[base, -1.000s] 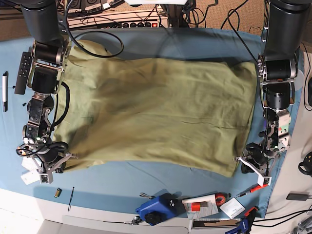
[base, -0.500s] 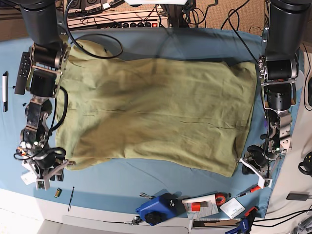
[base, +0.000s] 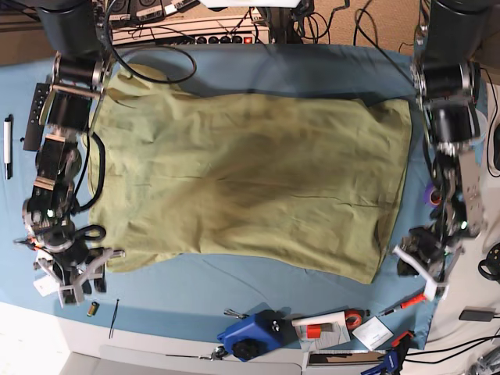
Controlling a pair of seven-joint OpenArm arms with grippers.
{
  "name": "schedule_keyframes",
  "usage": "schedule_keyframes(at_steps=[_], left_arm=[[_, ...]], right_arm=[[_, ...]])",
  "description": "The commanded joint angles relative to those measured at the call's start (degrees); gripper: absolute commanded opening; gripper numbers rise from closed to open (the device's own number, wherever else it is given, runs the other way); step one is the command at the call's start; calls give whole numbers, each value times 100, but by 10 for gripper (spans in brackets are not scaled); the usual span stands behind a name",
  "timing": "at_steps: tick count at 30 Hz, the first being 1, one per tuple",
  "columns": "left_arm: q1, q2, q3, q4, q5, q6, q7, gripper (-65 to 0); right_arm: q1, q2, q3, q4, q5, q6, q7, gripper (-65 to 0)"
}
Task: Layout the t-shirt on the table in an organized manner, then fold the t-shirt properly
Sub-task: 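Pull both hem corners apart to flatten the shirt, then release the hem and move both grippers to the shirt's collar edge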
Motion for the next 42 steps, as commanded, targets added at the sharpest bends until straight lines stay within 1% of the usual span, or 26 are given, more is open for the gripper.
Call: schedule_keyframes(at_steps=[1, 5, 9, 12, 14, 17, 20, 25, 27, 30, 34, 37, 40, 42], left_arm=[[-22, -90, -160, 407, -136, -31, -74, -541], [758, -90, -721, 1556, -610, -37, 203, -552], [1482, -90, -1108, 2514, -846, -37, 455, -552], [2063, -90, -1217, 3058, -962, -35, 632, -552], [2481, -90, -1226, 3359, -1069, -37, 660, -552], [3117, -28, -1226, 3836, -1036, -35, 660, -552], [3718, 55, -1228, 4288, -1027, -35, 660, -552], [4653, 210, -1228, 4981, -1014, -35, 846, -552], [5001, 256, -1228, 5171, -994, -33, 850, -552], [5405, 341, -1235, 5268, -992, -33, 850, -552], [5821, 422, -1244, 5268, -859, -31, 872, -552], [6074, 426, -1331, 5268, -846, -31, 870, -552], [6262, 433, -1458, 5268, -844, -33, 872, -552], [6387, 433, -1558, 5268, -844, -33, 876, -552]], right_arm=[[68, 83, 24, 258, 70, -13, 96, -468], [-334, 81, 24, 726, 352, -15, -177, -468], [-688, 83, 26, 1019, 514, -15, -551, -468], [-997, 81, 83, 1176, 619, -15, -789, -468], [-1239, 79, 229, 1239, 883, -7, -911, -468], [-1641, 81, 636, 1331, 1305, 9, -1084, -468], [-2096, 79, 1215, 1532, 1740, 354, -1303, -468], [-2931, 79, 2310, 1965, 2747, 721, -1770, -468], [-3274, 76, 2710, 2048, 3025, 802, -1808, -468], [-3738, 46, 3182, 2050, 3344, 1034, -1827, -468], [-4295, 48, 3451, 2050, 3713, 1134, -1952, -468], [-4629, 26, 3451, 2050, 3709, 1134, -1985, -468], [-4852, -173, 3451, 2050, 3709, 1185, -1991, -461], [-4957, -332, 3451, 2050, 3707, 1423, -2050, -418]])
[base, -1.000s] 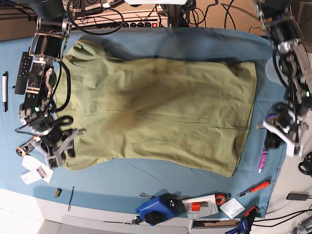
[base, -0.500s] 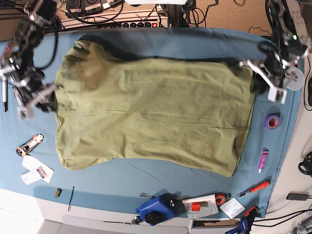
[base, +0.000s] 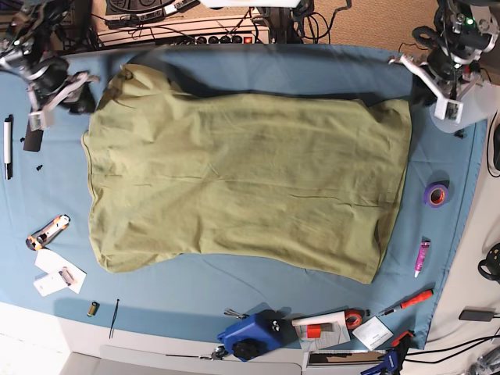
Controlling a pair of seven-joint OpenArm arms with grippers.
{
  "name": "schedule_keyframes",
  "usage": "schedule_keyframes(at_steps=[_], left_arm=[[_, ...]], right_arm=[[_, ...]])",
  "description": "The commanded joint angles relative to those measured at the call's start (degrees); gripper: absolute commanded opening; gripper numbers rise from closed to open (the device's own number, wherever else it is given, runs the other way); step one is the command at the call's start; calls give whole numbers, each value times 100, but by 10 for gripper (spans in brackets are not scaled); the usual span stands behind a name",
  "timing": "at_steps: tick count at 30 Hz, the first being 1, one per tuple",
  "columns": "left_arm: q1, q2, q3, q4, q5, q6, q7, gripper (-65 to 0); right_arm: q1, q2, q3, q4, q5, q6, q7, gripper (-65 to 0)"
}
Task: Layout the t-shirt on the table in an organized manner, then fold the t-shirt properly
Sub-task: 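Release the hem and move both grippers to the shirt's collar edge, then grasp the collar-edge corners with both grippers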
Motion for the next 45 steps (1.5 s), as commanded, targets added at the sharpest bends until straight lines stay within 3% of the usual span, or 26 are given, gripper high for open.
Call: schedule_keyframes(at_steps=[1, 5, 10, 16, 21, 31, 36, 37, 38, 41, 45], left_arm=[[114, -2, -50, 7, -192, -22, 101, -552], [273, -4, -409, 7, -192, -24, 190, -552], [315, -7, -892, 7, -216, -26, 186, -552], [315, -17, -979, 7, -280, -26, 175, -552], [315, -17, -979, 7, -280, -26, 170, -552], [315, -17, -979, 7, -422, -31, 168, -551], [315, -17, -977, 7, -730, -44, 170, -551], [313, -17, -977, 7, -817, -44, 170, -551], [313, -17, -977, 4, -905, -46, 168, -551], [313, -17, -977, 7, -1099, -48, 175, -551], [315, -17, -977, 7, -1141, -46, 192, -551]], right_arm=[[-35, 39, 39, 94, 96, 37, 44, -394], [-144, -175, 39, 94, 173, 31, -249, -374], [-319, -227, 17, 90, 706, 9, -638, -374], [-426, -289, 24, 90, 638, 9, -575, -374], [-426, -302, 24, 90, 219, -101, -455, -374], [-426, -511, -186, -103, 264, -162, -369, -374], [-422, -509, -260, -660, 664, -155, -308, -375], [-422, -511, -260, -686, 671, -151, -313, -383], [-422, -509, -260, -688, 669, -151, -326, -433], [-422, -507, -240, -688, 671, -151, -356, -625], [-422, -507, -238, -686, 754, -63, -413, -650]])
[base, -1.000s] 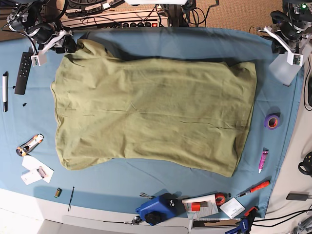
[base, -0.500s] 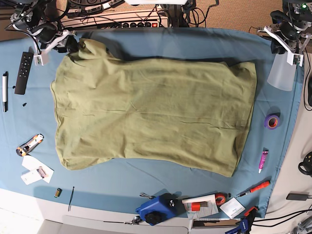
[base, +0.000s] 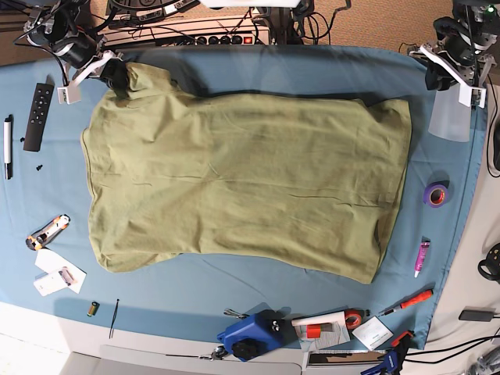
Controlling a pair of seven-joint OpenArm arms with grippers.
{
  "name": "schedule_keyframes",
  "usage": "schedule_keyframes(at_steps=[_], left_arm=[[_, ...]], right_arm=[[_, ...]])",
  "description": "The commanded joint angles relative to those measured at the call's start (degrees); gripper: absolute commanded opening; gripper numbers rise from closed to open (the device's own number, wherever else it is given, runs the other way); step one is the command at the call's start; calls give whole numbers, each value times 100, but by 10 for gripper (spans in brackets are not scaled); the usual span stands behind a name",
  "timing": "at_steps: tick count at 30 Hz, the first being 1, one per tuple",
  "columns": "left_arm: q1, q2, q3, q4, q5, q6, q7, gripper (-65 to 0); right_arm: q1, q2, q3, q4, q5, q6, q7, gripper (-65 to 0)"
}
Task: Layout the t-shirt on the table in an organized manner, then fold the t-shirt properly
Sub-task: 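Grasp the collar-edge corners with both grippers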
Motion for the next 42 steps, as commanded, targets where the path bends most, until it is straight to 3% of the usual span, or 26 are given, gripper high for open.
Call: schedule_keyframes(at_steps=[1, 4, 8, 12, 17, 19, 26, 30, 35, 42], left_arm=[[50, -63, -48, 90, -105, -20, -55, -551], [50, -61, -48, 90, -439, -146, 68, -551], [48, -59, -44, 90, -990, -848, 109, -551], [35, -59, -44, 90, -1248, -922, 94, -526], [-24, -31, 2, 68, -1196, -894, -592, -368], [-166, -33, 111, 0, -1021, -861, -619, -367], [-903, -28, 1025, -981, -267, -44, -629, -367], [-1231, 103, 1067, -1521, 17, 402, -601, -367], [-1300, 129, 1049, -1705, -332, 133, -372, -367], [-1259, 133, 1049, -1886, -704, 42, 267, -367]], right_arm=[[-59, 33, 17, 22, -42, 22, -258, -650], [-59, 31, 168, 76, 393, 117, -396, -650], [-59, 33, 542, 358, 527, 117, -442, -650], [-61, 33, 835, 511, 531, 117, -444, -650], [-59, 33, 911, 511, 546, 117, -444, -650], [-59, 33, 911, 511, 603, 117, -444, -650], [-59, 33, 911, 511, 651, 117, -483, -650], [-61, 35, 911, 511, 649, 117, -514, -650], [-35, 35, 911, 511, 645, 117, -527, -650], [-28, 35, 911, 511, 647, 117, -525, -650]])
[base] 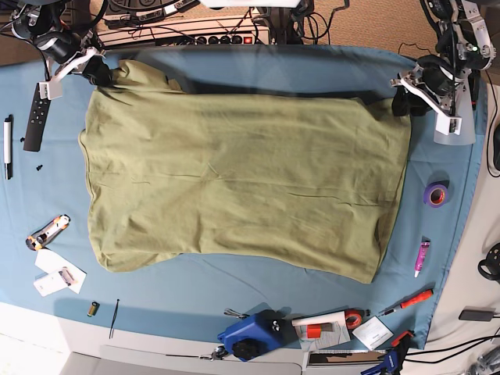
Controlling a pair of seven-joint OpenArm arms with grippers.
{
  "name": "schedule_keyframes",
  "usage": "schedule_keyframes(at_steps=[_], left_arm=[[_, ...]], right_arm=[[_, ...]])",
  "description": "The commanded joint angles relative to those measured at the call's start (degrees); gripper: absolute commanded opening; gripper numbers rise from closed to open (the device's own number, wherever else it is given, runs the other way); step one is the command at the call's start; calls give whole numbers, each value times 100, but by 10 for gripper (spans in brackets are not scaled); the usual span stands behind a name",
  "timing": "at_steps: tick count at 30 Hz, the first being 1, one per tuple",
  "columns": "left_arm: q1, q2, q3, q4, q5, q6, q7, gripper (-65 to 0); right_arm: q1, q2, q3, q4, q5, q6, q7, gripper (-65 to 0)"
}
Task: Layout the t-shirt on the table in an organized manner, then fold the t-shirt properly
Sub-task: 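Grasp the collar-edge corners with both grippers, then fold the collar edge toward the hem with both grippers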
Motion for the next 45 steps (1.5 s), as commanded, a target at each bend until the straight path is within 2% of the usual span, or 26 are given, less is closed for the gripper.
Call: schedule_keyframes(at_steps=[1, 3, 5, 7, 10, 11, 15, 23, 31, 34, 37, 45], left_arm=[[114, 72, 66, -120, -407, -57, 372, -367], [111, 83, 68, -120, -492, -146, 417, -368], [111, 81, 66, -120, -487, -142, 461, -401], [129, 83, 66, -120, -490, -144, 540, -481], [160, 81, 66, -120, -487, -144, 555, -637], [160, 81, 66, -120, -487, -144, 555, -650], [160, 79, 66, -120, -442, -142, 564, -650], [162, 79, 9, -7, -446, -144, 734, -650], [166, 79, -678, 210, -452, -168, 1123, -650], [223, 61, -846, 210, -699, -192, 1449, -650], [352, 63, -852, 214, -1054, -457, 1458, -650], [350, 61, -852, 540, -1154, -468, 1458, -650]], right_arm=[[-13, 85, 48, 105, 111, 8, 83, -650], [-15, 85, 48, 105, 111, 8, 83, -650], [-15, 85, 48, 105, 111, 8, 83, -650], [-13, 85, 48, 105, 120, 8, 109, -650], [2, 85, 48, 105, 125, 8, 136, -650], [4, 87, 48, 105, 144, 8, 138, -650], [20, 151, 48, 114, 439, 8, 149, -650], [212, 243, 195, 452, 481, 8, 223, -650], [269, 243, 647, 914, 570, 8, 105, -650], [267, 243, 789, 957, 785, 8, -92, -650], [262, 238, 909, 955, 1019, 8, -304, -650], [157, 240, 1032, 957, 1040, 8, -319, -650]])
